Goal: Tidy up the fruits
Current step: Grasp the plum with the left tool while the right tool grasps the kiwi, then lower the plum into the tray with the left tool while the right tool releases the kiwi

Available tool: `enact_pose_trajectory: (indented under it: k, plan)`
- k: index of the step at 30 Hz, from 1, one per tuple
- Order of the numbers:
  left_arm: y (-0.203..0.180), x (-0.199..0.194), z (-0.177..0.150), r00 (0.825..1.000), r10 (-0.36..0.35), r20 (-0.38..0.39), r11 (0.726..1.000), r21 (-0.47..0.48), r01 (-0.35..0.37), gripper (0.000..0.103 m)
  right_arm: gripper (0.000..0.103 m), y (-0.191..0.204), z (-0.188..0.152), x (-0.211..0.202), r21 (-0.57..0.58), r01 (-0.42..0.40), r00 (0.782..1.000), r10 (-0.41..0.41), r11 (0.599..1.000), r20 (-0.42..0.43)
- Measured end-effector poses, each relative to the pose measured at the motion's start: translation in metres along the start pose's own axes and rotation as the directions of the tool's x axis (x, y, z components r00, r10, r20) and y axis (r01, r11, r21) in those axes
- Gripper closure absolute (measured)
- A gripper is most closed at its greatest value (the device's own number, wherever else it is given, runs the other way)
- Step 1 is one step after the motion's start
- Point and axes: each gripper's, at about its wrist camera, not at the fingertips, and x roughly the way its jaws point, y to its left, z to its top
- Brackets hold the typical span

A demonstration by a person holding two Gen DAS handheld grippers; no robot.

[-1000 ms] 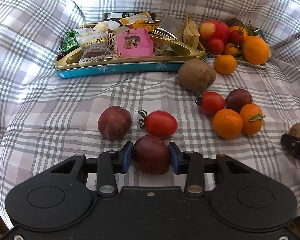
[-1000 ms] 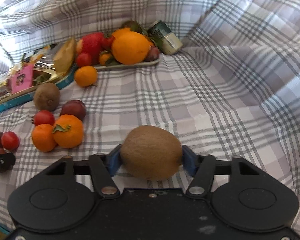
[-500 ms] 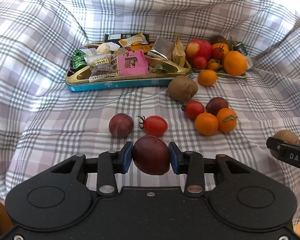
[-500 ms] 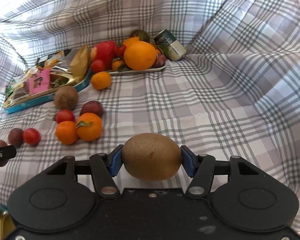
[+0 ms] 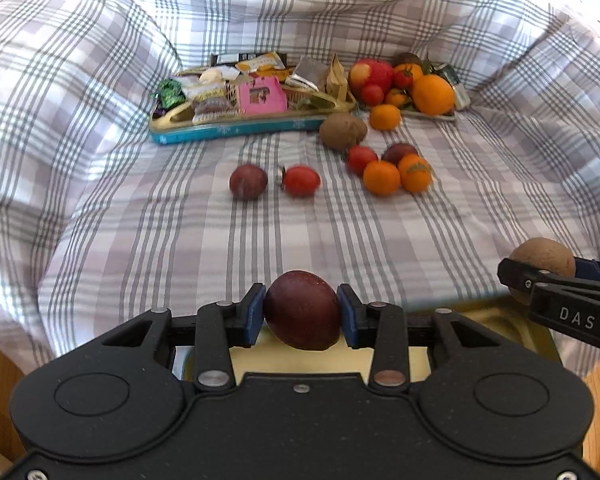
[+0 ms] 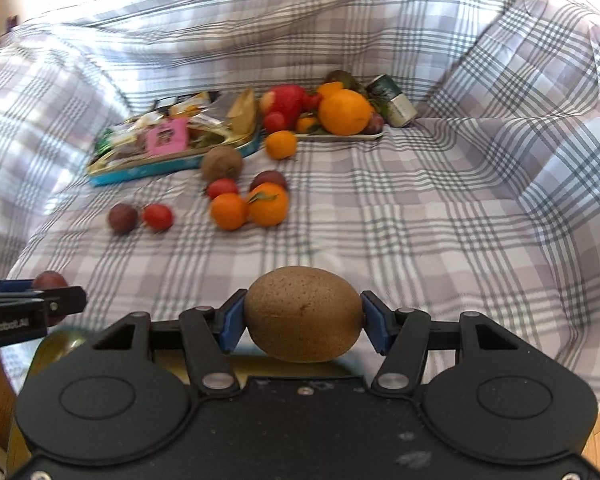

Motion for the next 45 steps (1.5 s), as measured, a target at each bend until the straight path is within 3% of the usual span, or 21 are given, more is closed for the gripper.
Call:
enact_pose_trajectory:
  k: [7, 15, 25, 35, 45]
  plan:
    - [-0.003, -0.016, -0.042, 0.997, -0.015, -0.071, 1.0, -0.022, 0.013, 0.056, 0.041, 0.01, -0.041, -0.028, -0.016, -0.044, 0.998, 0.043, 0.999, -0.044]
    - [-0.008, -0.026, -0.069, 0.996, 0.008, -0.086, 0.999, -0.048, -0.013, 0.056, 0.041, 0.007, -0.079, -0.047, -0.012, -0.071, 0.99, 0.07, 0.997, -0.119]
    - [-0.003, -0.027, -0.084, 0.989, -0.009, -0.145, 0.993, -0.114, -0.008, 0.055, 0.041, 0.003, -0.091, -0.055, -0.012, -0.103, 0.982, 0.1, 0.995, -0.159]
    - [0.002, -0.029, -0.083, 0.99, -0.008, -0.138, 0.99, -0.141, -0.012, 0.056, 0.039, 0.003, -0.095, -0.043, 0.007, -0.103, 0.968, 0.102, 0.995, -0.228]
    - [0.002, -0.033, -0.083, 0.991, 0.002, -0.133, 0.99, -0.137, -0.02, 0.056, 0.04, 0.007, -0.089, -0.055, -0.038, -0.091, 0.984, 0.084, 0.995, -0.156]
